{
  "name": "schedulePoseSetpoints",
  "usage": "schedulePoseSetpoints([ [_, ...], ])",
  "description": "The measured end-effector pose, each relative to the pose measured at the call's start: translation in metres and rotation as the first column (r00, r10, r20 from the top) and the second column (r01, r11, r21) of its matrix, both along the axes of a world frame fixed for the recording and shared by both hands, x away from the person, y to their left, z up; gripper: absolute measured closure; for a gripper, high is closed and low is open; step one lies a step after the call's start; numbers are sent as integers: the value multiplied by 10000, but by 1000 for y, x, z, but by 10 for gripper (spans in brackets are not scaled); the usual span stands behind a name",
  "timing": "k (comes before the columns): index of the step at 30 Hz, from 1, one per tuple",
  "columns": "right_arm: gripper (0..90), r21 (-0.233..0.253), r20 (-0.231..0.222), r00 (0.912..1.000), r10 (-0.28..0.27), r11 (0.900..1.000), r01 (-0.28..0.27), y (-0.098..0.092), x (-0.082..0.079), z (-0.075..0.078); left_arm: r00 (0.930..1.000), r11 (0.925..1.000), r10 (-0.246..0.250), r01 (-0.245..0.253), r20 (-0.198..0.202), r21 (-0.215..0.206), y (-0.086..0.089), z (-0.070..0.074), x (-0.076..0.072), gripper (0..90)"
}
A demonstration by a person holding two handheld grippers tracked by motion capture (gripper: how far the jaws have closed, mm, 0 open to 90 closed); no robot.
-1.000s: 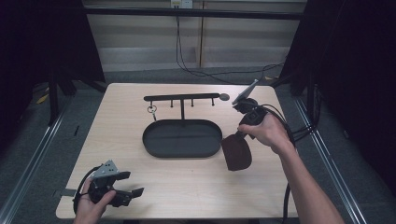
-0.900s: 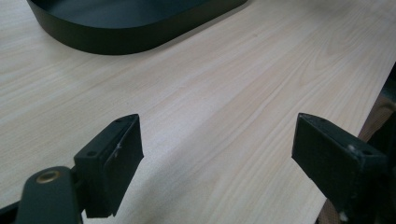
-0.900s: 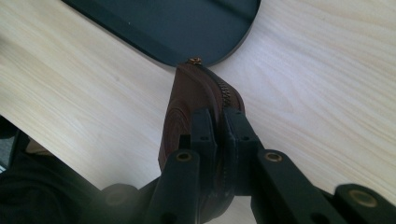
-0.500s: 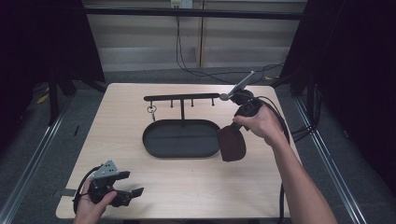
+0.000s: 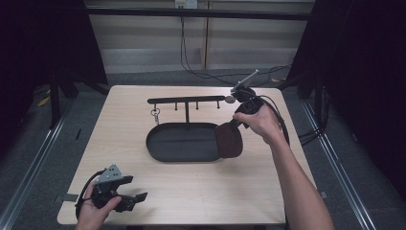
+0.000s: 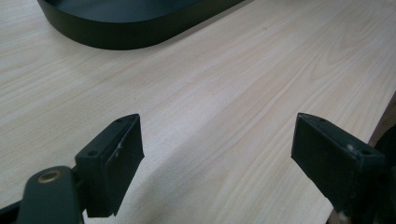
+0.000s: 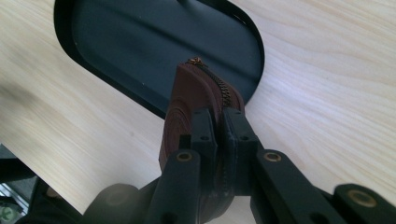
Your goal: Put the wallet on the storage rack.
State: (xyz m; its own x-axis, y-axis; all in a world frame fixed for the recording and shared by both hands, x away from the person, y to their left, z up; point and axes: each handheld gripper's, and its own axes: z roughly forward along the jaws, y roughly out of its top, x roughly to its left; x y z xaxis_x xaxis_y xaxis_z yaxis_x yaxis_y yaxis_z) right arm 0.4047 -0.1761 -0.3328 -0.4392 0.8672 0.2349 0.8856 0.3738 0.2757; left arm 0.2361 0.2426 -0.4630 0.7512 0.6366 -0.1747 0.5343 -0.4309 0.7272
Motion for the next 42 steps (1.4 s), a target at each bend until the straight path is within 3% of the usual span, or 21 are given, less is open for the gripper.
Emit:
schedulePoseSetpoints([
  [10,844,549,248,9995,-186,9983,172,5,10,-5,10000,10000,52,-52,-65,5,1,0,1,167],
  [21,844,1109,381,9972,-642,9920,596,-3,18,-15,10000,10000,14,-14,-40,77,0,0,1,167],
  [31,844,1785,464,9934,-1050,9793,951,6,23,-27,9999,9999,-135,135,-27,93,-1,1,-1,167],
  [35,844,2025,974,9893,-1087,9754,872,10,24,-33,9999,10000,-88,89,97,-25,0,2,-2,167],
  [42,844,2391,903,9903,-1054,9676,812,15,28,-46,9999,10000,52,-52,123,-50,2,3,-1,167],
])
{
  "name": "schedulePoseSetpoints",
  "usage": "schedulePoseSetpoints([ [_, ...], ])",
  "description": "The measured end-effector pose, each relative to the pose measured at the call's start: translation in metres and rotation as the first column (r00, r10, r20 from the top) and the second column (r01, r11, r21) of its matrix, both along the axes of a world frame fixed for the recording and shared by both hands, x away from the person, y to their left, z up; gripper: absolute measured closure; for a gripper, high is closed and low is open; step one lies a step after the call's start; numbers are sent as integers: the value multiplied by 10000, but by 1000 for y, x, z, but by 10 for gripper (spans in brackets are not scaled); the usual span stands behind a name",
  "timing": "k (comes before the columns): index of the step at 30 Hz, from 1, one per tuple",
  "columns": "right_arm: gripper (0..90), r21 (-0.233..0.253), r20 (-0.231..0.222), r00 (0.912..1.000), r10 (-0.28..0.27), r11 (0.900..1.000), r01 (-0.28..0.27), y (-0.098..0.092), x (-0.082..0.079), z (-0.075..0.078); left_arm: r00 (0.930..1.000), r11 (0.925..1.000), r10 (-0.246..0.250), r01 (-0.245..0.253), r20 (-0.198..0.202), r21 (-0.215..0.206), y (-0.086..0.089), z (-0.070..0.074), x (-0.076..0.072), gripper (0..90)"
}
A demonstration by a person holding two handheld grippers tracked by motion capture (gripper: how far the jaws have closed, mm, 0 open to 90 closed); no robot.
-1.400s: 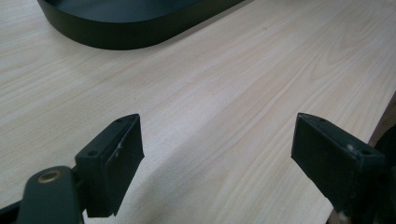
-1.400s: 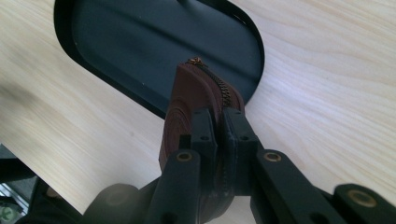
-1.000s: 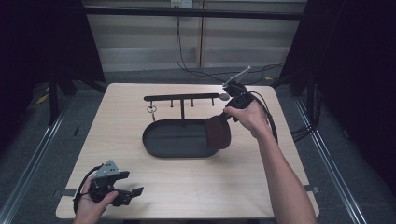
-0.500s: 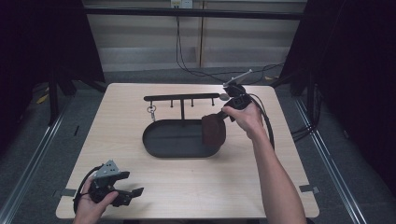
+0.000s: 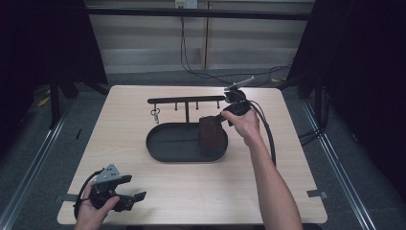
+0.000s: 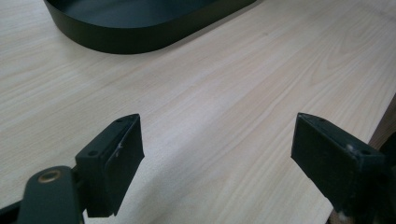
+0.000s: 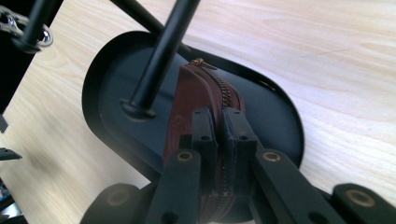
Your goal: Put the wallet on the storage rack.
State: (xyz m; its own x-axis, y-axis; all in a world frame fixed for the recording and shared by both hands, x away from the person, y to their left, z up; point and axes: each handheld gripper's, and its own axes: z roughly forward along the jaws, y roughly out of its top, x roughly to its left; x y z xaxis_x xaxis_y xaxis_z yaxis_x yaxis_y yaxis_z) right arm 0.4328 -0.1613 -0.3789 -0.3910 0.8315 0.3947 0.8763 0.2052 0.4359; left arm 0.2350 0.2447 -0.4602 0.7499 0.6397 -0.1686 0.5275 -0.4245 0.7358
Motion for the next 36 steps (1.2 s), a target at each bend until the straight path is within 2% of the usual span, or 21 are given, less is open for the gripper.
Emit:
schedulePoseSetpoints([
  [5,844,119,7,10000,46,9999,-46,5,1,-11,10000,10000,-67,67,-4,17,-1,0,-1,167],
  [6,844,208,269,9996,132,9997,-138,6,1,-13,10000,10000,-51,51,-6,-14,-1,0,-1,167],
  [7,845,429,317,9995,86,9990,-99,6,1,-15,10000,10000,-65,65,23,-17,0,1,-1,167],
  [8,845,568,240,9997,49,9984,-63,6,2,-17,10000,10000,-51,51,21,1,0,1,-1,167],
  [10,845,542,270,9996,20,9985,-34,7,3,-21,10000,10000,-37,37,-6,-35,0,0,0,167],
  [11,845,605,124,9999,49,9982,-56,8,4,-24,10000,10000,-44,44,-14,-32,0,0,0,167],
  [14,846,633,76,9999,84,9980,-89,11,6,-33,10000,10000,-45,45,-9,-15,0,1,-1,167],
  [16,846,789,140,9999,-92,9969,80,10,6,-36,10000,9999,-58,57,-65,-97,1,0,0,167],
  [17,845,774,-9,9999,-133,9969,133,9,7,-37,9999,9999,-63,62,-106,-138,1,0,0,166],
  [18,842,528,-73,9999,-155,9985,158,8,7,-38,9999,9998,-60,58,-141,-185,0,0,0,166],
  [25,830,609,-366,9979,-526,9966,547,3,9,-57,9999,9999,-18,16,-155,-142,1,0,1,166],
  [29,824,620,-299,9975,-648,9959,665,3,10,-64,9998,9999,17,-21,-202,-167,2,0,1,166],
  [36,799,363,-139,9983,-574,9977,578,0,8,-72,9999,9999,-40,37,-152,-162,1,0,1,166],
])
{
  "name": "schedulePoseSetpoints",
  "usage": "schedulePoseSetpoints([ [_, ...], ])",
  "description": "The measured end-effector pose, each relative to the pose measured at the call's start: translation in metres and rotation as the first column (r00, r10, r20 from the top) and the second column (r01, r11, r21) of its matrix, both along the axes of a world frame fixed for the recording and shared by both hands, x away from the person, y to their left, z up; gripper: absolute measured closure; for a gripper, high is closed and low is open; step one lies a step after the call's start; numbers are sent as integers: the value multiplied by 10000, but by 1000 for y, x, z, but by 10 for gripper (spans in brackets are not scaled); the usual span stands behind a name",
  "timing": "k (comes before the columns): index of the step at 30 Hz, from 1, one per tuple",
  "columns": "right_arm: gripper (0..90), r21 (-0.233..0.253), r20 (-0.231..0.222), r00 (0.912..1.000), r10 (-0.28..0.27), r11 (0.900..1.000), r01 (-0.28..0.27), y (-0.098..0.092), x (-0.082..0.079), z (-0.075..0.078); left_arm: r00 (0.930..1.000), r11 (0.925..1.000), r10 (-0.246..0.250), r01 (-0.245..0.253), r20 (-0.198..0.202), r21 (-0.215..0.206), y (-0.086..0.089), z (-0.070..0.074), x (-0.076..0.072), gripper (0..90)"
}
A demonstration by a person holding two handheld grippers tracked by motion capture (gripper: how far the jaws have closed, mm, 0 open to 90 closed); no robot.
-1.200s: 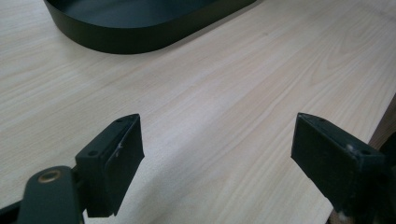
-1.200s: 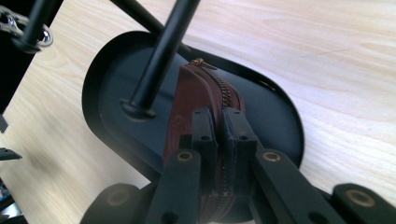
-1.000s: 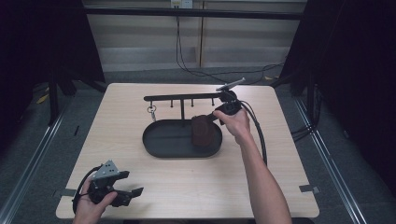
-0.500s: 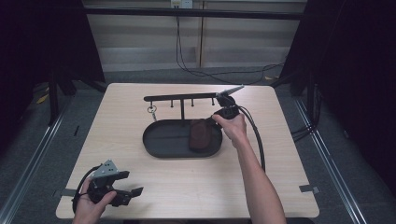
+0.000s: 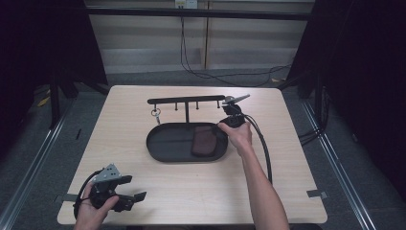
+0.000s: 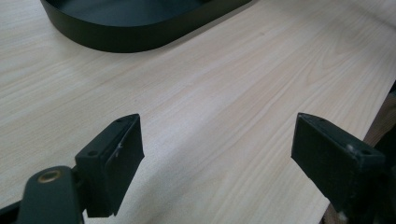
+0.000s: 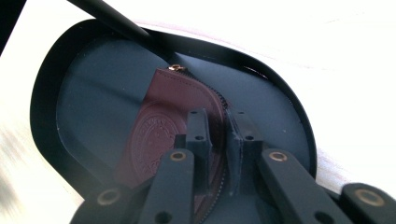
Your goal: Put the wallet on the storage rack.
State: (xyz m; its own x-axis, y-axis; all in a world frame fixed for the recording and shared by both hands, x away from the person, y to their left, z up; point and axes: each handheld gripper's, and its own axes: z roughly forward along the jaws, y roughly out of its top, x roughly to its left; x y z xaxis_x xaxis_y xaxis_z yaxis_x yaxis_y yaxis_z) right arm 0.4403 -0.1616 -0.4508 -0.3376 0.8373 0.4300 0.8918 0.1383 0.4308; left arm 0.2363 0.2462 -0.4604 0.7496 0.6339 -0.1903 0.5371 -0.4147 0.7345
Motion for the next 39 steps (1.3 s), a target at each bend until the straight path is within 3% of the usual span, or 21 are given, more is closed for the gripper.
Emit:
schedulePoseSetpoints([
  [7,764,-127,85,9998,-166,9998,167,-3,-1,-4,10000,10000,48,-48,-40,-15,0,0,0,166],
  [16,693,116,387,9991,-200,9997,196,-6,-5,0,10000,10000,58,-58,3,-9,1,0,1,166],
  [23,540,221,615,9979,-219,9995,206,-7,-7,3,10000,9999,98,-98,-12,-62,1,0,1,166],
  [28,499,216,844,9963,-135,9997,118,-9,-9,8,9998,9996,205,-206,-41,-202,1,-1,1,166],
  [32,376,157,1178,9929,-146,9998,128,-11,-16,13,9993,9992,318,-322,-176,-219,1,-2,3,166],
  [39,273,394,1543,9874,-350,9988,293,-22,-29,16,9985,9983,479,-487,-275,-311,2,-2,3,167],
])
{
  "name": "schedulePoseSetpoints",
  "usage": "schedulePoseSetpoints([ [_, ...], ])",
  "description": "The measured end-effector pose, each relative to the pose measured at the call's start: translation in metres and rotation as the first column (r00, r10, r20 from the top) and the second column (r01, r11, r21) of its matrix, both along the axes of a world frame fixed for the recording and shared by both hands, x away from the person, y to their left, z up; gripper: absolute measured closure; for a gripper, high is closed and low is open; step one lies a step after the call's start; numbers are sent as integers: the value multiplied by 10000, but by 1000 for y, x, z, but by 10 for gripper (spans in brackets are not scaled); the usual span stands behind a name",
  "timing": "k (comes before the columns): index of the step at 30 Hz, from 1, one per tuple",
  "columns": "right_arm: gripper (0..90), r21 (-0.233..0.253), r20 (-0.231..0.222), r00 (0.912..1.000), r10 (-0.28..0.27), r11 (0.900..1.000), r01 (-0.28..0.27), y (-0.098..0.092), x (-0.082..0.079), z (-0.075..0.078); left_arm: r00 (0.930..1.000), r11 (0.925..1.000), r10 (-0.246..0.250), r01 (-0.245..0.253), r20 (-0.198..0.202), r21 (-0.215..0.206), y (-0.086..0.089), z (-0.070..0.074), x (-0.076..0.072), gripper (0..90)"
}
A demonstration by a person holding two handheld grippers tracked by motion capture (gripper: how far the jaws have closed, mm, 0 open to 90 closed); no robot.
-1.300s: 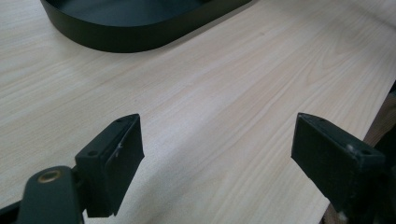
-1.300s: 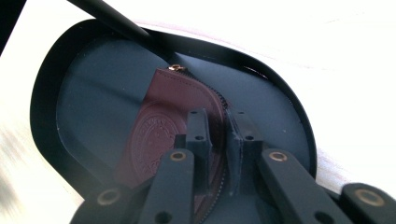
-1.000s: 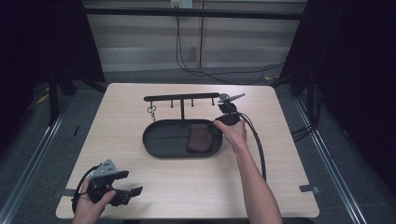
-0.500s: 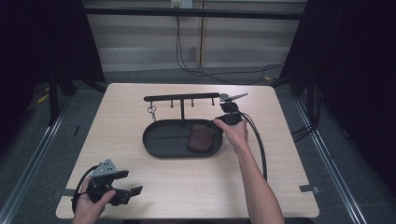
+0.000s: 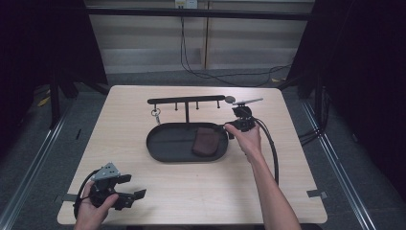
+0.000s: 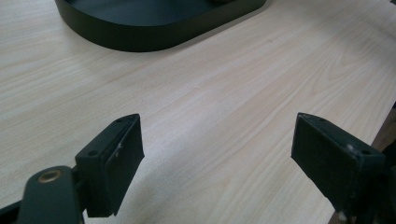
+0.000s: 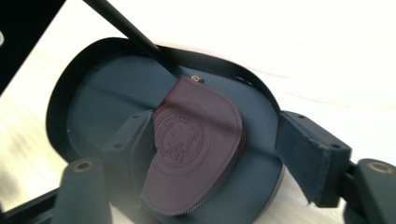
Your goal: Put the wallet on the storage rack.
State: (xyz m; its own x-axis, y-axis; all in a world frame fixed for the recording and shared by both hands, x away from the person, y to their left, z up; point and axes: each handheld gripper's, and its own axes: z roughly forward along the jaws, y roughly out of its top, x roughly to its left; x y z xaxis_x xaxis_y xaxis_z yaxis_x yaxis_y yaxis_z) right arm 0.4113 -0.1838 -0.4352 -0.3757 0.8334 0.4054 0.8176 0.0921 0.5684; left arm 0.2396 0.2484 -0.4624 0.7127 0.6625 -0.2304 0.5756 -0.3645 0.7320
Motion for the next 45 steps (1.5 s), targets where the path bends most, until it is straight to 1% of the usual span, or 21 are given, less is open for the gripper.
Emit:
schedulePoseSetpoints([
  [3,242,-14,170,9999,28,10000,-28,-2,-6,4,10000,10000,14,-14,-30,-34,0,0,0,167],
  [6,231,-53,413,9991,57,10000,-55,-4,-12,8,10000,10000,-4,4,-19,52,0,0,1,167],
  [11,185,-167,496,9987,82,9998,-73,-11,-24,9,9999,9999,102,-101,-119,69,1,0,1,167],
  [16,167,-138,683,9976,112,9999,-103,-21,-37,12,9998,9998,184,-183,-124,87,2,-1,2,170],
  [17,162,-161,715,9974,112,9998,-101,-23,-40,12,9998,9998,158,-156,-123,149,3,0,2,170],
  [18,157,-253,714,9974,85,9997,-67,-25,-43,13,9996,9997,240,-239,-137,109,3,0,2,171],
  [19,157,-253,714,9974,85,9997,-67,-25,-43,13,9996,9997,240,-239,-137,109,3,0,2,173],
  [21,156,-158,891,9960,51,9999,-37,-31,-52,15,9996,9997,247,-246,-158,64,3,0,2,172],
  [23,155,-195,973,9952,66,9998,-47,-33,-58,16,9996,9997,245,-244,-156,59,3,0,2,173],
  [26,156,-451,985,9951,54,9990,-9,-35,-65,18,9995,9996,292,-291,-124,65,3,0,2,173],
  [29,157,-324,1134,9935,126,9994,-90,-38,-74,20,9995,9995,306,-306,-97,53,4,0,2,174],
  [31,158,-399,1123,9935,164,9991,-120,-39,-80,18,9992,9993,366,-365,-153,55,5,0,2,174],
  [32,158,-480,1107,9938,123,9988,-71,-40,-83,18,9991,9993,374,-373,-183,59,5,0,3,174],
  [33,159,-499,1186,9929,90,9988,-31,-41,-86,17,9992,9993,354,-353,-194,80,4,0,3,174],
  [35,165,-414,1230,9924,-16,9991,68,-43,-91,17,9992,9992,368,-365,-166,165,4,0,3,174],
  [37,165,-595,1274,9918,-6,9982,82,-45,-97,16,9992,9991,375,-371,-160,227,4,-1,3,175],
  [40,177,-598,1405,9900,-127,9980,213,-49,-107,16,9992,9992,373,-371,-139,161,5,0,3,178],
  [41,190,-575,1451,9893,-142,9981,228,-51,-109,15,9992,9992,389,-388,-87,138,5,0,3,177],
  [42,196,-431,1374,9904,-163,9988,224,-53,-112,14,9992,9991,386,-384,-92,150,5,0,3,178],
  [43,197,-276,1401,9898,-251,9992,293,-56,-114,13,9993,9992,363,-361,-90,178,5,0,3,178],
  [45,199,-339,1554,9869,-437,9982,495,-61,-119,10,9994,9991,342,-340,-83,235,4,0,3,178],
])
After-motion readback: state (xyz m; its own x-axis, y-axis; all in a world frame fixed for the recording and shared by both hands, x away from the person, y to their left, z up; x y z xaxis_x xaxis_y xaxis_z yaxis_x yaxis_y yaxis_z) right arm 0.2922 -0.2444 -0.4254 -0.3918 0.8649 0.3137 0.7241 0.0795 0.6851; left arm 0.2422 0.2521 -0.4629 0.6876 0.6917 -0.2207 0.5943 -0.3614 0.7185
